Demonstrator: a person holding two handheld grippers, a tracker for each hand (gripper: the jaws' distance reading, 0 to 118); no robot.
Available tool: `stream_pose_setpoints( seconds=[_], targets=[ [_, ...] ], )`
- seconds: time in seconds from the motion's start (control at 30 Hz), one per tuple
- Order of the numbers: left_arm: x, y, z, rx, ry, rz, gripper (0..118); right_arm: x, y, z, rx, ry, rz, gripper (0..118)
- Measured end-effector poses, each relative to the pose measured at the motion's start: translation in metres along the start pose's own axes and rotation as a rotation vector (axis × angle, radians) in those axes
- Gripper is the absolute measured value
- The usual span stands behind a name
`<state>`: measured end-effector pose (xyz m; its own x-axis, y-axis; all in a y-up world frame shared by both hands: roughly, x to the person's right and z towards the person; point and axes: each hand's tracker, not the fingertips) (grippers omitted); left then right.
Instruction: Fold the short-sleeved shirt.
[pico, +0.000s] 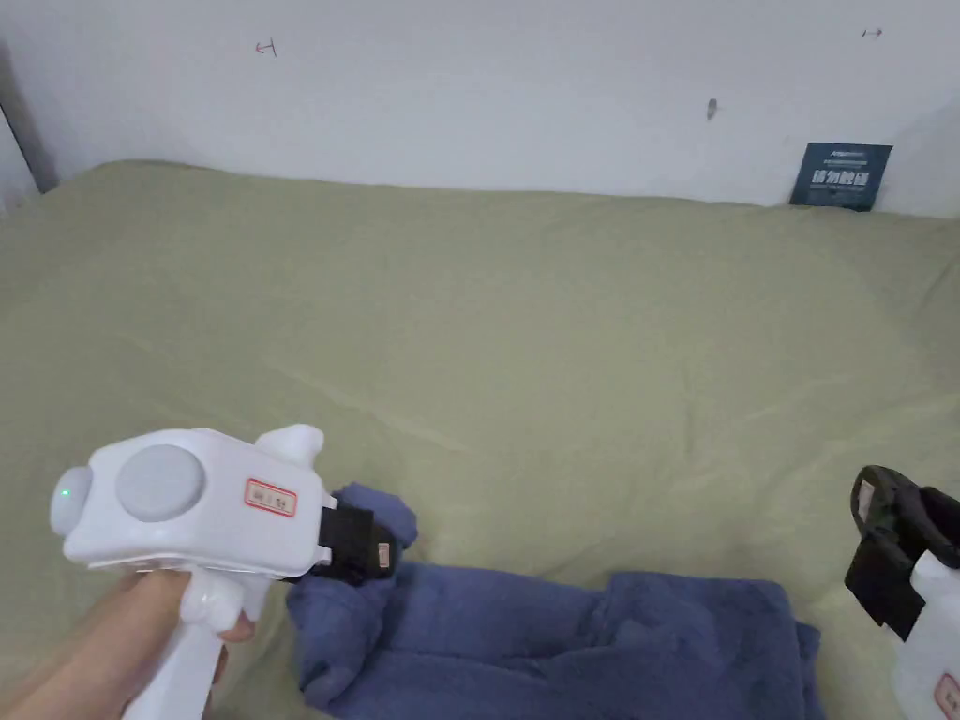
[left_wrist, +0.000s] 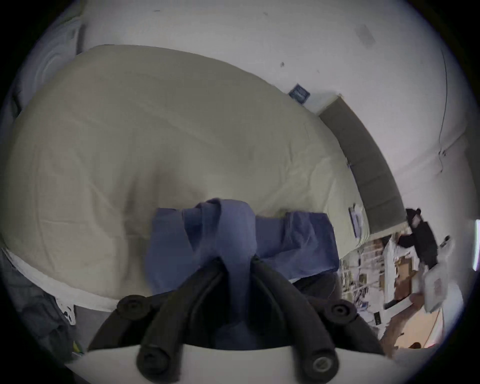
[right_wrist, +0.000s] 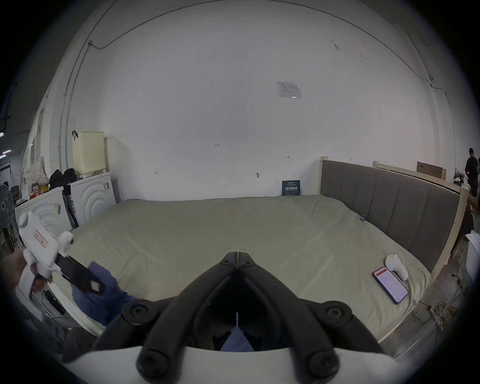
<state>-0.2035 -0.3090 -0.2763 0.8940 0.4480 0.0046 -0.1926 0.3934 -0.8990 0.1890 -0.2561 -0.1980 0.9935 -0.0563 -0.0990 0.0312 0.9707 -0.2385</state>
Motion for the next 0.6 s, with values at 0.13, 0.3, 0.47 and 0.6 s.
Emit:
stream_pose_setpoints(
  seconds=[0.13,0.3,0.47,0.6],
  targets=[
    [0.025,-0.004,-0.063,-0.061,0.018,-0.035,7,0.012,-0.003,0.004,-0.012,-0.021,-0.004,0],
    [0.049,-0.017,-0.126,-0.096,0.037,-0.091,24,0.025,-0.008,0.004,-0.031,-0.053,-0.02,0],
    [0.052,-0.021,-0.122,-0.104,-0.083,-0.033,111,0.03,-0.01,0.003,-0.047,-0.067,-0.029,0],
    [0.032,-0.015,-0.072,-0.013,-0.073,-0.04,78,0.026,-0.01,-0.001,-0.051,-0.06,-0.025,0]
  ],
)
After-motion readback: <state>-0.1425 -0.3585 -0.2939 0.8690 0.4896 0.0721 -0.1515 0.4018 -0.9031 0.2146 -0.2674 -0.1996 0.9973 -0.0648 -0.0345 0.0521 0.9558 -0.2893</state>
